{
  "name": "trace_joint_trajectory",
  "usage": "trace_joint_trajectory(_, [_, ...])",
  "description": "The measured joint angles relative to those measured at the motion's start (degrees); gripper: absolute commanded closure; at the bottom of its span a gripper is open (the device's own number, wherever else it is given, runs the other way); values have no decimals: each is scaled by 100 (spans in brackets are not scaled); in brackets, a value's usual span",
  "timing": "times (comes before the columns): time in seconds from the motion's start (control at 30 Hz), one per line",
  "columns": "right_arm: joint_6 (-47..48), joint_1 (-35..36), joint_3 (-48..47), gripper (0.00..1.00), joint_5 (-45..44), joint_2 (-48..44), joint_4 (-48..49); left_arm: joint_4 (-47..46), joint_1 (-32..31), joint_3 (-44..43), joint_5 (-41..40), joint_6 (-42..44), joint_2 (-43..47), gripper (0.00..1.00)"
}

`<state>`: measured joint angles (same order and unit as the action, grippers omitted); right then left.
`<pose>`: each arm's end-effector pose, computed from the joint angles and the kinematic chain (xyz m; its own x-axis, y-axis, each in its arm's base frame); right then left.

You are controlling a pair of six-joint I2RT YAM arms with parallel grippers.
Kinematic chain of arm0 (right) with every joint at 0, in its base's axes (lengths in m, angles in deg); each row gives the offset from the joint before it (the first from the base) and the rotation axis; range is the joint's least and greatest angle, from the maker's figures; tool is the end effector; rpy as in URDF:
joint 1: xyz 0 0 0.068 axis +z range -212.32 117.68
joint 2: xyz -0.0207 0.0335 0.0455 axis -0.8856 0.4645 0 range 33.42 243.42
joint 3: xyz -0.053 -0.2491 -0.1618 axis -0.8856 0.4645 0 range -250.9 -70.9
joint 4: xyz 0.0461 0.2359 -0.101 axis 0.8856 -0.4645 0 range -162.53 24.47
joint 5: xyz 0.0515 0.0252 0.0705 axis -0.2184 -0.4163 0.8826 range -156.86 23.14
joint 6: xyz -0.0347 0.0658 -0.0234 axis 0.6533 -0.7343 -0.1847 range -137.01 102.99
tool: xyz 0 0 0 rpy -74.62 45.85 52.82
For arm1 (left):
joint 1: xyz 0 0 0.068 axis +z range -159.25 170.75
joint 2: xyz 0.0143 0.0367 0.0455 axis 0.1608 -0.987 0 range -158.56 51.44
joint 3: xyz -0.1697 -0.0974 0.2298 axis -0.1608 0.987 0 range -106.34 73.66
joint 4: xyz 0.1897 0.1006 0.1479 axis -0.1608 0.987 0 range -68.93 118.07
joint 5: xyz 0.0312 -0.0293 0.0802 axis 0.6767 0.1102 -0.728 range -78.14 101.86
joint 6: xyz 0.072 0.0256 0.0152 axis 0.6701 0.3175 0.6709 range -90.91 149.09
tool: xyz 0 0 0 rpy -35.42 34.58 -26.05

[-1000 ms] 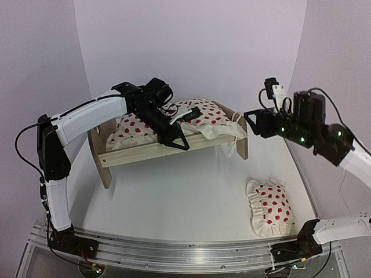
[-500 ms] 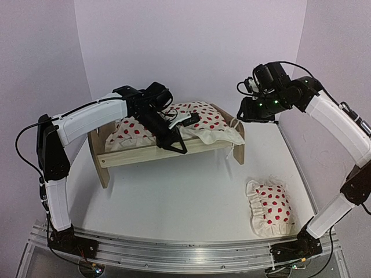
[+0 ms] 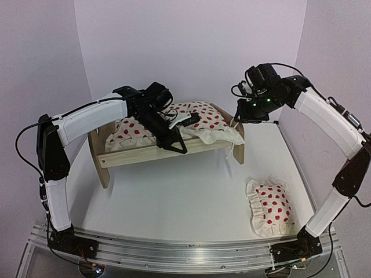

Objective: Set up the pet bed

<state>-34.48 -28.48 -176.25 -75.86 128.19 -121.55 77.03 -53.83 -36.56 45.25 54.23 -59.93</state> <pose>0.3145 0.1983 0.4105 -0.7023 -0.1140 -0.7027 -0.2601 0.9599 0.1042 0.2897 -0.3370 0.3334 -0.2022 0.6971 -0.6879 0.9773 0.0983 -0.1877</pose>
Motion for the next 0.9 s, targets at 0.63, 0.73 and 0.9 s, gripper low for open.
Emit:
trace_joint_trajectory(0.63, [844, 358, -277, 100, -100, 204, -90, -4, 11, 0, -13, -2, 0, 100])
trace_joint_trajectory(0.73, [813, 349, -277, 100, -354, 305, -224, -5, 11, 0, -18, -2, 0, 100])
trace_joint_trajectory(0.9, [749, 387, -408, 71, -561, 424, -298, -51, -5, 0, -60, -19, 0, 100])
